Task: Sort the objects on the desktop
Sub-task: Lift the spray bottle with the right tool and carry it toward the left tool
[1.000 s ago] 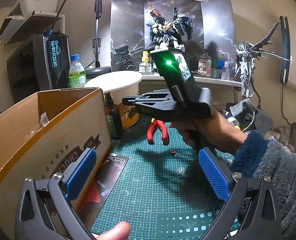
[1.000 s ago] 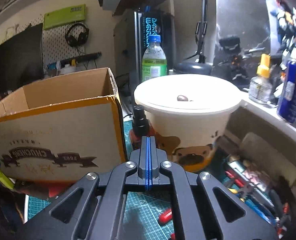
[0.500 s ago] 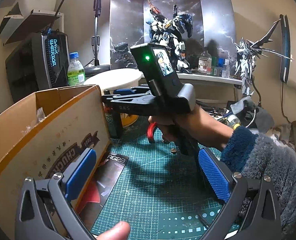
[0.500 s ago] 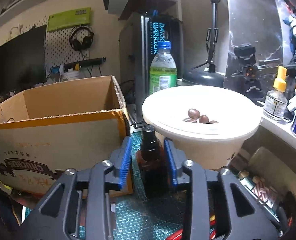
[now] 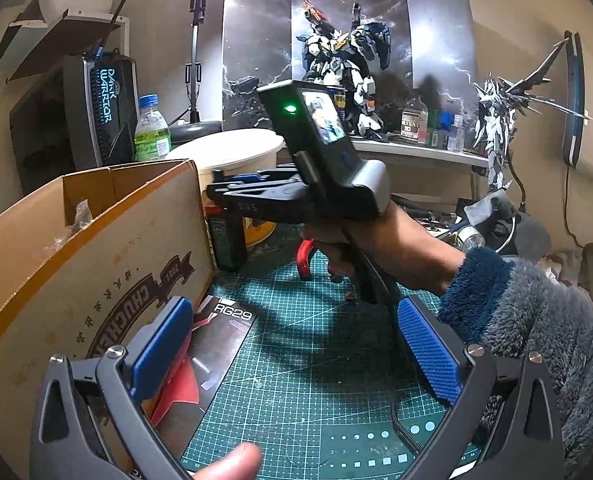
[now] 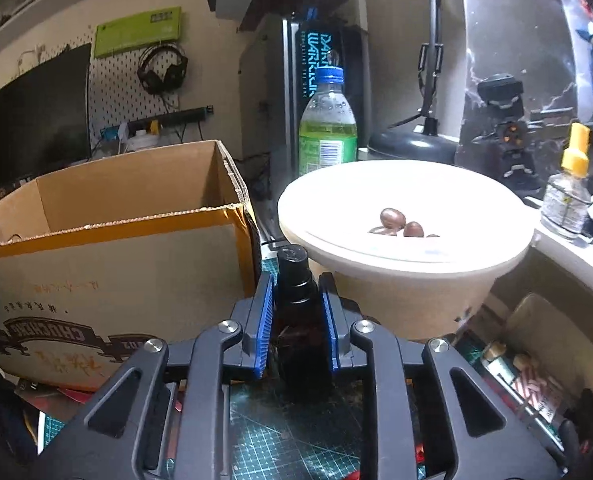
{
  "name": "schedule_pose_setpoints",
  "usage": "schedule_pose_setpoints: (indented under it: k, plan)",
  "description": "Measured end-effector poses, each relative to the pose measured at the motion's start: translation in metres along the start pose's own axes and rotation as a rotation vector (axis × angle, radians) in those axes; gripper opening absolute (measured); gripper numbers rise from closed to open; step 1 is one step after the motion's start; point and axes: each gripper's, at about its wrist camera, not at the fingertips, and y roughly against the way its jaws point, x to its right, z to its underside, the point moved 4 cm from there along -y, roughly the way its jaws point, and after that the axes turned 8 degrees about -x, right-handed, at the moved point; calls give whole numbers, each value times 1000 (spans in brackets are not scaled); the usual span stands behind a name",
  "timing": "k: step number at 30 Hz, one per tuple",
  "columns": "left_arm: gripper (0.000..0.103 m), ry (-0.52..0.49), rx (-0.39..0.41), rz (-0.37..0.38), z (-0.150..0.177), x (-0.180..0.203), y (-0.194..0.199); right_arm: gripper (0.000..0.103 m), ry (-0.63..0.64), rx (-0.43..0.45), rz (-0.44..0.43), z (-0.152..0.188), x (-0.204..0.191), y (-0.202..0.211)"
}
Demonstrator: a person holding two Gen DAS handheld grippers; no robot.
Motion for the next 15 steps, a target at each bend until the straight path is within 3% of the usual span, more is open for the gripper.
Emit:
schedule_pose_setpoints:
  k: [15]
  plan:
    - [103, -8, 40, -18, -3, -13, 13, 21, -48, 8, 88, 8, -6, 86]
